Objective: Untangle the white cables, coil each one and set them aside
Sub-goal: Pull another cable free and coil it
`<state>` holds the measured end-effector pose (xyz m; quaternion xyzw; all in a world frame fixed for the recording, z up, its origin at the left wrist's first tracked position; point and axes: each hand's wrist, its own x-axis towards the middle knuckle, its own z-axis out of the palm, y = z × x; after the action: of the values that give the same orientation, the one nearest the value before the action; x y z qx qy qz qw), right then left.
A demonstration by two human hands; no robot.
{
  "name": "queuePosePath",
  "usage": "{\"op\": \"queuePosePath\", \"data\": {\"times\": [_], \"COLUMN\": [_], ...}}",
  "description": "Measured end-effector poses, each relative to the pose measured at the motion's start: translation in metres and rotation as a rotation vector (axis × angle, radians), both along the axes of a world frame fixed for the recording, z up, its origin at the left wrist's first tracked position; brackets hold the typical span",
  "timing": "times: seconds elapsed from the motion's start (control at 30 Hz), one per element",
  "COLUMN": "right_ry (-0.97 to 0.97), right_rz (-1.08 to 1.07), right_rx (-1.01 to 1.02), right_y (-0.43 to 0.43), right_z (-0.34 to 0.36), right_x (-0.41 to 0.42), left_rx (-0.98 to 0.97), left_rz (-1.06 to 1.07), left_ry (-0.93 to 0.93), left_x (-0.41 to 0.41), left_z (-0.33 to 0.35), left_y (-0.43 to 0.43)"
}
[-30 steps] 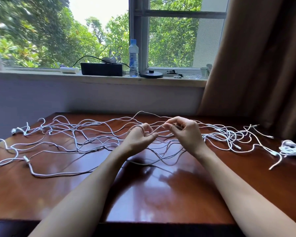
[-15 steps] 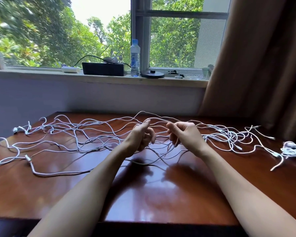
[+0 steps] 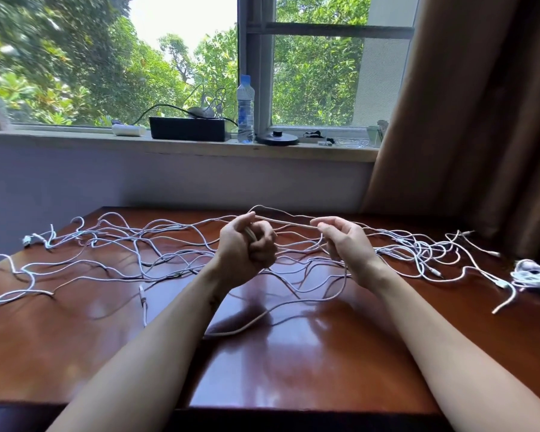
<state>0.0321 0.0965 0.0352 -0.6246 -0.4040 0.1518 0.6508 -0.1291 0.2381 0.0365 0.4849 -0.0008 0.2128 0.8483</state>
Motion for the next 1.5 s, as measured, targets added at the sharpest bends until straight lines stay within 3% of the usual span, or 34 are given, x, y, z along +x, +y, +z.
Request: {"op": "queuePosePath", "data": {"times": [0.3, 0.73, 0.93, 1.07, 1.23, 1.5], "right_ry": [-0.49, -0.535, -0.512, -0.576, -0.558, -0.235], "right_rz": [-0.18, 0.237, 0.182, 0.058, 0.021, 0.12], "right_rx": [-0.143, -0.154, -0.083, -0.045, -0.002, 0.141], "right_y": [0.005, 0.002, 0.0, -0.001, -0.002, -0.002], "right_z": [-0.014, -0.012, -0.011, -0.007, -0.006, 0.001], "right_x": [0.006, -0.024, -0.029, -0.028, -0.026, -0.035], "left_rx": [-0.313, -0.477, -0.163, 0.167, 0.382, 0.592], "left_rz": [0.052, 0.178, 0.415, 0.563, 0.633, 0.586], "left_ry": [-0.228, -0.236, -0.038, -0.003, 0.053, 0.088], "left_x": [-0.002, 0.001, 0.011, 0.016, 0.018, 0.018], "left_z": [0.003, 0.007, 0.004, -0.003, -0.009, -0.015], "left_y": [0.007, 0.016, 0.01, 0.007, 0.01, 0.004]}}
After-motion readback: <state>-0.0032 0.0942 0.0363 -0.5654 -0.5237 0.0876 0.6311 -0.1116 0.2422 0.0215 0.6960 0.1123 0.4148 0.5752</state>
